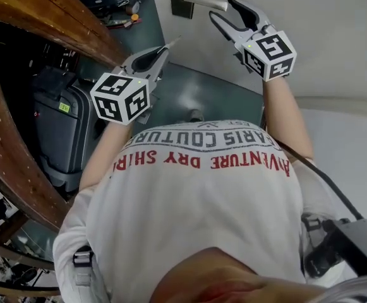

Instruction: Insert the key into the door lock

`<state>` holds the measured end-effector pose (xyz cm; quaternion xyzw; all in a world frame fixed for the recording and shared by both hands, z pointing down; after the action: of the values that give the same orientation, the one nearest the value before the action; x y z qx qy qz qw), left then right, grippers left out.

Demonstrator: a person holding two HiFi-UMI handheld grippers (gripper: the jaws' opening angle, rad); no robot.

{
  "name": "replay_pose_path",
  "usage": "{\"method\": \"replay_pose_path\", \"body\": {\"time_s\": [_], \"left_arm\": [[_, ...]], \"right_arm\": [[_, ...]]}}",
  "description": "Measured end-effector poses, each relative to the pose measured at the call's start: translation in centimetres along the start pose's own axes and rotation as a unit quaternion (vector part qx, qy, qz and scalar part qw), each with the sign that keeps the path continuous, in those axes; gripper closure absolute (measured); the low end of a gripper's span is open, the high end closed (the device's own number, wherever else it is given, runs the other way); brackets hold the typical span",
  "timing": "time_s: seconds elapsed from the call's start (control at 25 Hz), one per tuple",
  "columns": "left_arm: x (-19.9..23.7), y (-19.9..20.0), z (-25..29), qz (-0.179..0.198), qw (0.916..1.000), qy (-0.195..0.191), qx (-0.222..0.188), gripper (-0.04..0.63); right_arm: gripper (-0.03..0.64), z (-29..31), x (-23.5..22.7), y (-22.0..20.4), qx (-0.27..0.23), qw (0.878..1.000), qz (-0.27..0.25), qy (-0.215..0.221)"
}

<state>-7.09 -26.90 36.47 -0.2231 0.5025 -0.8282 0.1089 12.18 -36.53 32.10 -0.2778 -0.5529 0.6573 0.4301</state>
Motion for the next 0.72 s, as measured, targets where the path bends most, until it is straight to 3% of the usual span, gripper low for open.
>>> {"method": "replay_pose_path", "body": {"time_s": [0.4,0.72], "left_arm": [[2.4,0.1,0.5,-0.043,0.9986,-0.027,-0.016,0.574],[4.6,0.8,3.4,-0.162,0.9843,-0.047,-0.051,0.573]], "right_arm": [[0.449,0.7,-0.5,-0.3,0.003,0.999,0.004,-0.04],[0.451,0.9,-0.3,-0.6,0.006,0.998,0.014,-0.053]]}}
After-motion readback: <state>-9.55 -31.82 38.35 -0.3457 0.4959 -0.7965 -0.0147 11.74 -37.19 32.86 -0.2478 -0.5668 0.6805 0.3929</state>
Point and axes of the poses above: the fingertips, and each gripper's own axes: z forward along the fingers, x to its left, y out of its top, the point moved 6 cm from there along -z, backward along the fingers, and after that the axes turned 10 degrees about y, right-handed, at the moved point
